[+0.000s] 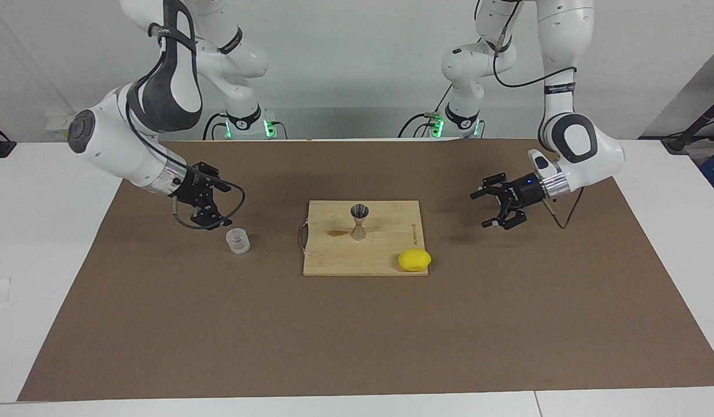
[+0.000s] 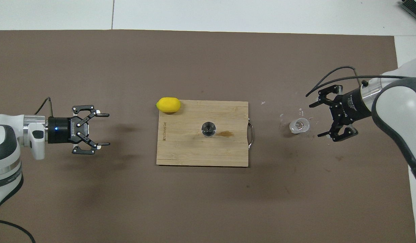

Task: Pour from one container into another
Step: 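Withdraw the left gripper while the right gripper reaches the glass cup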

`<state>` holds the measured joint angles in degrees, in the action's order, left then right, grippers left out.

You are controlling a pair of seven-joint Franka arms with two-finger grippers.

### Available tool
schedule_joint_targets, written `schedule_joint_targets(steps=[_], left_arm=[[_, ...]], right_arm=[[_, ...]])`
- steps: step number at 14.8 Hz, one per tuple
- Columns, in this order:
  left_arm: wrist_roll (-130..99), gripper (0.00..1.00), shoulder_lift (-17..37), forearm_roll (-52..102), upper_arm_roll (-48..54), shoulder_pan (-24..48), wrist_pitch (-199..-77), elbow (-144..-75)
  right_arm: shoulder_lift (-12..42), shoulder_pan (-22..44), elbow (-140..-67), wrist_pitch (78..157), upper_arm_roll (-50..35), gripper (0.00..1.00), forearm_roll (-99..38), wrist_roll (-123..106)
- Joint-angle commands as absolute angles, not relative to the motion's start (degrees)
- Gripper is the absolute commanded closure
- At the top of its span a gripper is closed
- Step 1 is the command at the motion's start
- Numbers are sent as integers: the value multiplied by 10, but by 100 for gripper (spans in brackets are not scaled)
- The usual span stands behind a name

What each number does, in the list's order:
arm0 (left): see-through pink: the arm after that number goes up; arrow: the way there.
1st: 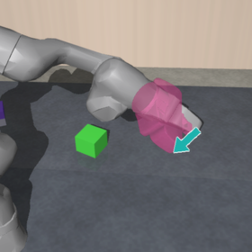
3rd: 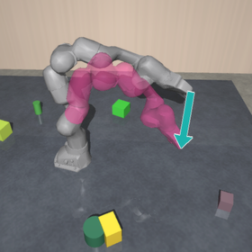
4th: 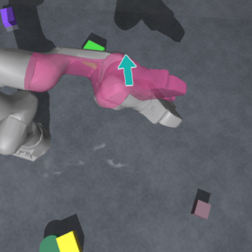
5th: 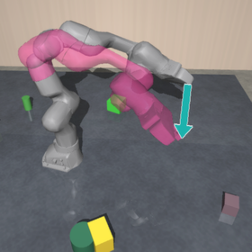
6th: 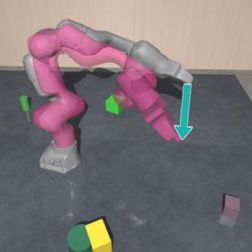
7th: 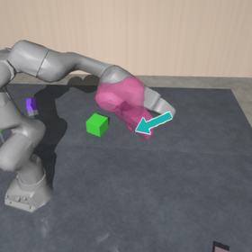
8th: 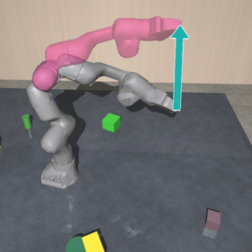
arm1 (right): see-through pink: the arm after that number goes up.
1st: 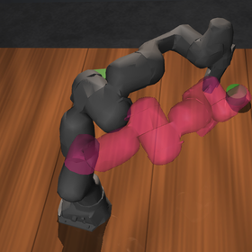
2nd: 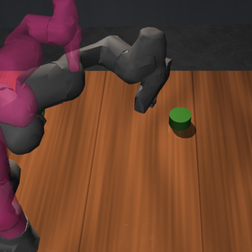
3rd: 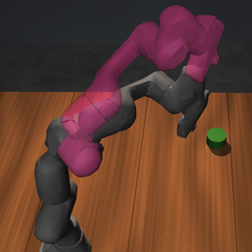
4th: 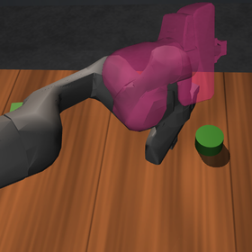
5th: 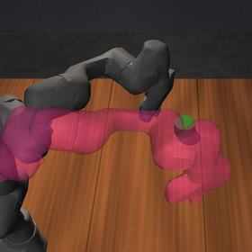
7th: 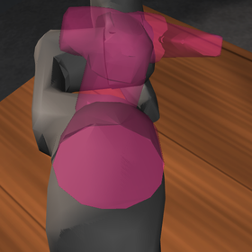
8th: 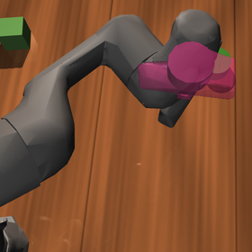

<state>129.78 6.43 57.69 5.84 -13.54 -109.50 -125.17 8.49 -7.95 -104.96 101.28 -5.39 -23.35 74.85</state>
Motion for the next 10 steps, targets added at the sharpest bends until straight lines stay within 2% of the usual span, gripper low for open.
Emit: schedule_joint_targets(steps=[1, 5, 7, 10], left_arm=[[1203, 0, 55, 461, 63, -149, -1101, -1187], [1128, 0, 55, 372, 63, -143, -1102, -1129], [1095, 0, 54, 347, 63, -140, -1100, -1128], [1034, 0, 54, 285, 63, -139, -1105, -1116]], right_arm=[[96, -112, -1058, 1030, -59, 1, -237, 750], [136, -138, -1057, 1074, -59, 1, -243, 696], [153, -162, -1061, 1089, -60, 2, -246, 658], [181, -166, -1064, 1090, -60, 1, -268, 628]])
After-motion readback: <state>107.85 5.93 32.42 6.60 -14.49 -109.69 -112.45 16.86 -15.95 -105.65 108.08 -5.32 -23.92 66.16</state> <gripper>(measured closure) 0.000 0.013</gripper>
